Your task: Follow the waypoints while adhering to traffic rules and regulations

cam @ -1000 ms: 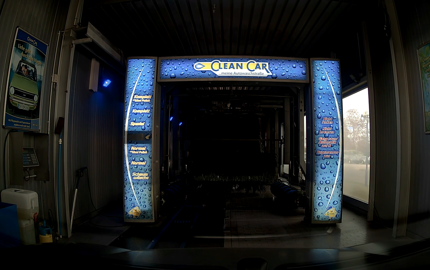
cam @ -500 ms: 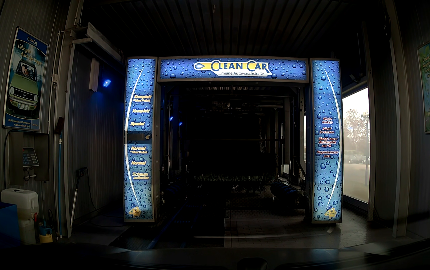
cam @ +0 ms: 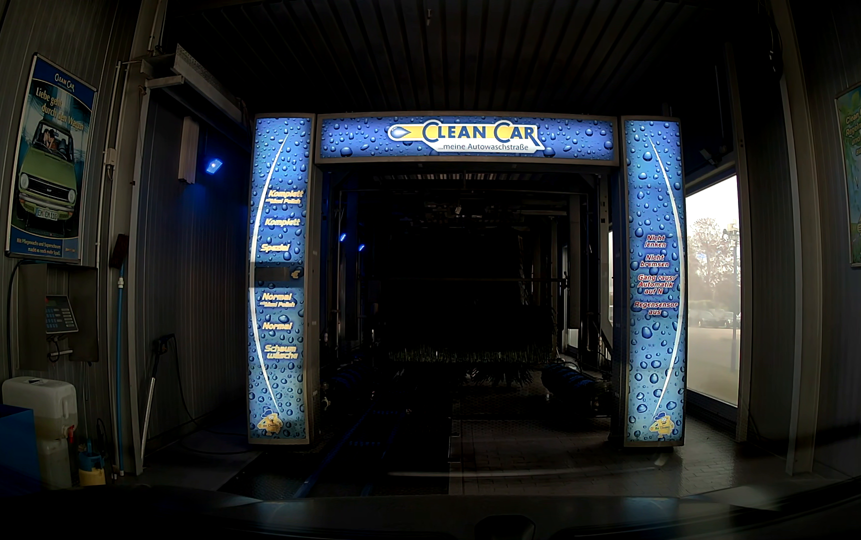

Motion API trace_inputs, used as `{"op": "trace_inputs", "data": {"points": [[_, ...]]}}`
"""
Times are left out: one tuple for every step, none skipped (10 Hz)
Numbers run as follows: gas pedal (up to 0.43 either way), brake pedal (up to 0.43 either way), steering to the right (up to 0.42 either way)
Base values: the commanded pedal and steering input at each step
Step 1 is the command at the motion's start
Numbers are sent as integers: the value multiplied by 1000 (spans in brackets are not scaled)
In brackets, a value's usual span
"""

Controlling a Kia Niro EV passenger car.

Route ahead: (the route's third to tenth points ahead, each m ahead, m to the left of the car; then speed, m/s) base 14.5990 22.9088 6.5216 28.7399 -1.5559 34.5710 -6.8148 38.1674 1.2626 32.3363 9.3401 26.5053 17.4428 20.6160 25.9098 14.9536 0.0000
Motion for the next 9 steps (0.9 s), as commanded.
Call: {"op": "trace_inputs", "data": {"points": [[0, 0, -15], [0, 0, -14], [0, 0, -14], [0, 0, -15], [0, 0, -15], [0, 0, -14], [0, 0, -14], [0, 0, -15], [0, 0, -14]]}}
